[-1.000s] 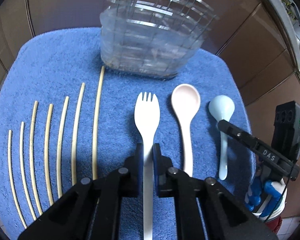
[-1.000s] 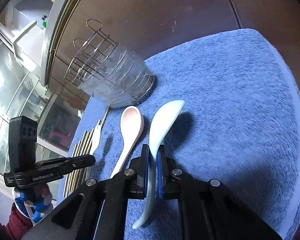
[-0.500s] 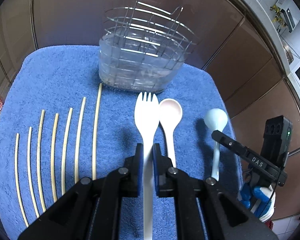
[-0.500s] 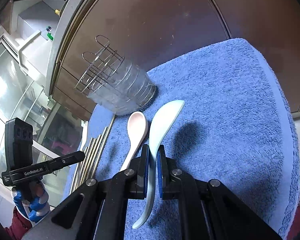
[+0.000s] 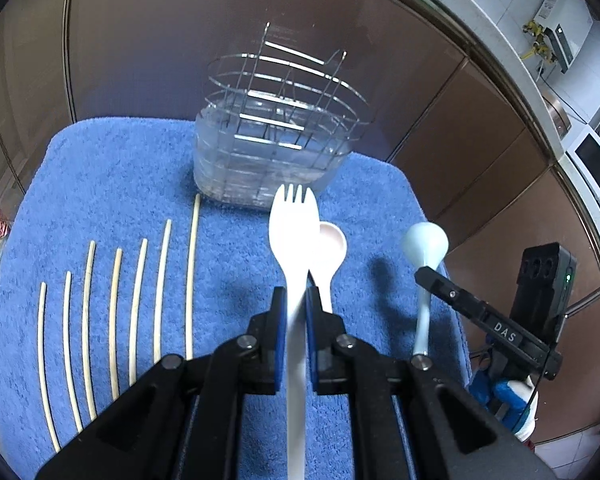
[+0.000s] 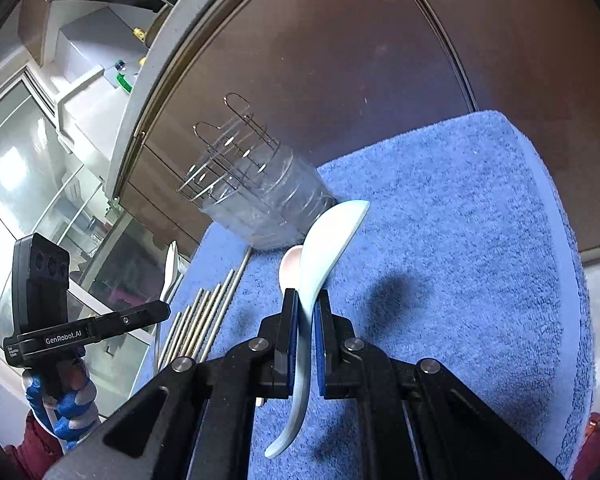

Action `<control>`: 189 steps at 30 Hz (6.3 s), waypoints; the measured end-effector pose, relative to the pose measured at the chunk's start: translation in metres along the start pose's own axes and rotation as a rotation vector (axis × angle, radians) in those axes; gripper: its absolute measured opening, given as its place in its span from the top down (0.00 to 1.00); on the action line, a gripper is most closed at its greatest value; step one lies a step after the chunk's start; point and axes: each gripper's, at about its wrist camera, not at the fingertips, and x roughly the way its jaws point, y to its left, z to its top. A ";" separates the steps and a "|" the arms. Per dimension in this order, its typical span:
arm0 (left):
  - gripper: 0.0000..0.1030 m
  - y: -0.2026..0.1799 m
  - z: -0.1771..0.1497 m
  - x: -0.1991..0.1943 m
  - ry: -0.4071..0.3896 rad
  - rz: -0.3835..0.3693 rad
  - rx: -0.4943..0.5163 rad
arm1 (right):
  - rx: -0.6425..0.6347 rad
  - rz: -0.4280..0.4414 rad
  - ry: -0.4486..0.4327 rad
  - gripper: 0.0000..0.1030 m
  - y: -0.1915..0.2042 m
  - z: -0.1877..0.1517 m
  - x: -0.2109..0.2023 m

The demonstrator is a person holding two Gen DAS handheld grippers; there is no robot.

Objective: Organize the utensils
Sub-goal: 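Lift the fork with the left tool while the right tool lifts the spoon toward the holder, then lower fork and spoon into the clear holder and open both tools, then grasp a wooden chopstick with the left tool while the right tool grasps the pink spoon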

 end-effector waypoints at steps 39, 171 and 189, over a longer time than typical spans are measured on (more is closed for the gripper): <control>0.92 0.002 0.012 -0.034 -0.193 -0.036 -0.023 | -0.138 -0.016 -0.150 0.92 0.042 -0.004 -0.023; 0.89 0.124 0.043 0.087 0.363 0.196 -0.042 | -0.100 -0.064 0.330 0.78 0.010 0.047 0.111; 0.95 0.111 0.029 0.042 0.225 0.169 -0.032 | -0.231 -0.077 0.298 0.93 0.033 0.045 0.097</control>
